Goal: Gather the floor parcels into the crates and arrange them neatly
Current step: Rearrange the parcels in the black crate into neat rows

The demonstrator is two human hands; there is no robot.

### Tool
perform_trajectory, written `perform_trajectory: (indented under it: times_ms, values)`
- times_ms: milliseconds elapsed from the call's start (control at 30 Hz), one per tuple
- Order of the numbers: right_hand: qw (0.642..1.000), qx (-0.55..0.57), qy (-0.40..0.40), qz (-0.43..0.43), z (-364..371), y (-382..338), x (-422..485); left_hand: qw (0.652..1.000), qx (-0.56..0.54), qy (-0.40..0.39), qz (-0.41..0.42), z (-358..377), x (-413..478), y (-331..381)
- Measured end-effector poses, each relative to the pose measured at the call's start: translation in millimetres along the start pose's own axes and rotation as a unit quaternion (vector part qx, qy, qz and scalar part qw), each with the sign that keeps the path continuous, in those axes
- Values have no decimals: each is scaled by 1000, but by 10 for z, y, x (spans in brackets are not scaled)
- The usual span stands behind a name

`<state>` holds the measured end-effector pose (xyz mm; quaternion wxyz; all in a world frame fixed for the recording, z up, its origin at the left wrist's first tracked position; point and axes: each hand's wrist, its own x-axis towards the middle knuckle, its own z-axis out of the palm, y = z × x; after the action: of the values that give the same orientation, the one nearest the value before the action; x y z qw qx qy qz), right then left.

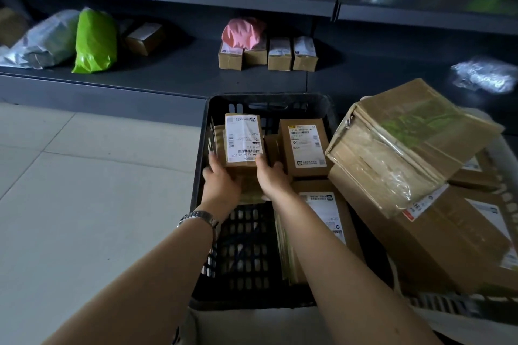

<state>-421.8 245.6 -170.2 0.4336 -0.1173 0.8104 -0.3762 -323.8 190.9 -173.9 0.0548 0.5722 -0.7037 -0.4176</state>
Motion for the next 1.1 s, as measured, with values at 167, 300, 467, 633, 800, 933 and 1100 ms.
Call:
perform_trajectory:
  times_ms: [167, 300, 467, 633, 800, 933, 1100]
  values:
    - [961, 277, -1, 28, 172, 40, 163, 970, -186, -96, -125, 239, 155, -230]
    - [955, 293, 36, 6, 292, 113, 321, 923, -351, -101, -126, 164, 147, -89]
    - [959, 281, 20, 21, 342, 187, 350, 902, -379, -100, -183, 234, 254, -206]
    - [966, 256, -20, 14, 322, 209, 249, 889, -401, -133, -177, 215, 161, -130]
    - [967, 254, -1, -17, 154, 46, -155, 885, -426, -137, -127, 48, -28, 161]
    - [972, 225, 14, -65, 21, -75, -563, 903, -401, -134, -80, -138, -354, 431]
    - [954, 116, 157, -226, -524, -364, -1475, 910, -398, -115, 2, -486, -777, 1092]
